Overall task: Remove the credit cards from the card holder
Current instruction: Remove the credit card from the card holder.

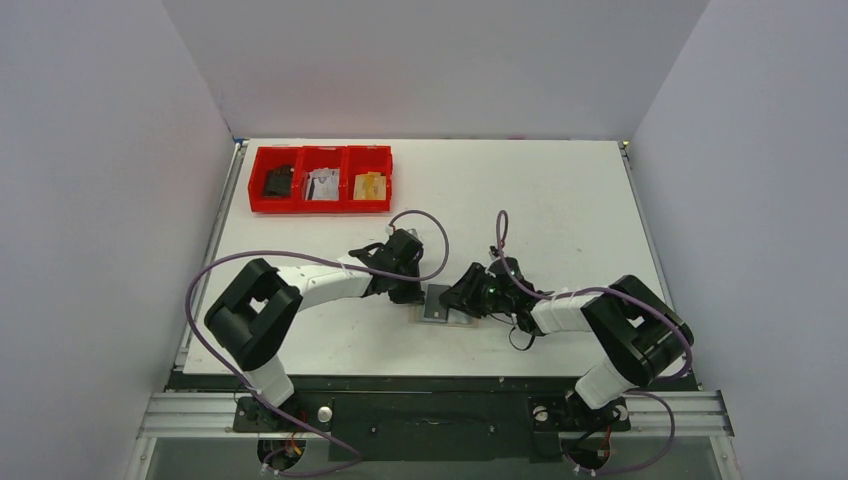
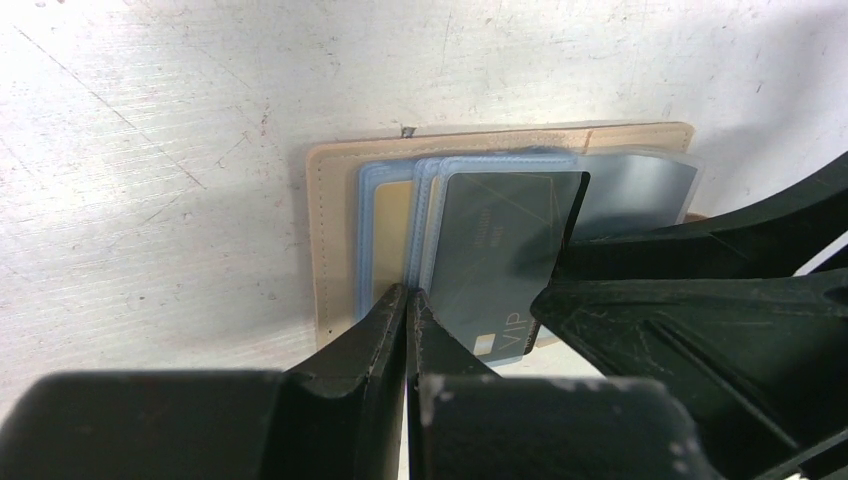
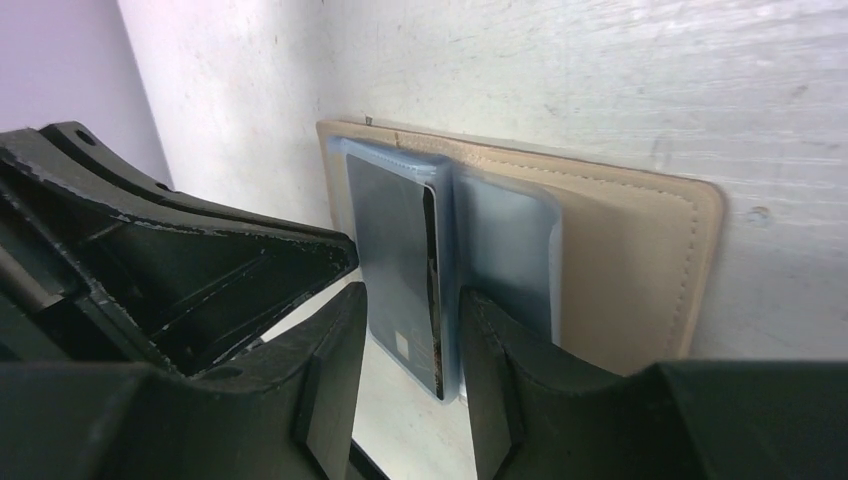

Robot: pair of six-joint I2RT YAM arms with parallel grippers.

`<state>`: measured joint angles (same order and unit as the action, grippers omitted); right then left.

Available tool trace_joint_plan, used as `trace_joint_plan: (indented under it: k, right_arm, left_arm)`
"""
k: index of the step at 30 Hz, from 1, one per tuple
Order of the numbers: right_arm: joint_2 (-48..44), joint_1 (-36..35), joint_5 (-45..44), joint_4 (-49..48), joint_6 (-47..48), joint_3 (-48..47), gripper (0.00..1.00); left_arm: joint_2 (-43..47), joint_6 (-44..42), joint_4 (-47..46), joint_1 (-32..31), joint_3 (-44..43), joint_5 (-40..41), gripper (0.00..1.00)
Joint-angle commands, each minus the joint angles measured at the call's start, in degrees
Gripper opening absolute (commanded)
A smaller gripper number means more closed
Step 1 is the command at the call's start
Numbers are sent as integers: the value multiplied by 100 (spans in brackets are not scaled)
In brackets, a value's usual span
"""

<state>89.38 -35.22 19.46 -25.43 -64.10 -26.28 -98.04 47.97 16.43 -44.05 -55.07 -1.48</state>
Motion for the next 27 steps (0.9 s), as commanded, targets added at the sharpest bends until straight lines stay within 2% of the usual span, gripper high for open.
trace_joint_plan:
  k: [1,8,14,27]
  right_arm:
    - [-69,246,312,-1130,-412,335,35]
    - [49,492,424,-1827,-785,657,28]
    - [187,525,466,-1980,-866,688,20]
    - [252,554,282,-1907,-806,846,18]
  left_arm:
    - [-422,0,398,-38,227,231,0]
    - [-423,-5,413,-15,223,231,0]
    - [-439,-15,374,-8,213,194,0]
    - [-472,-20,355,-9,205,156,0]
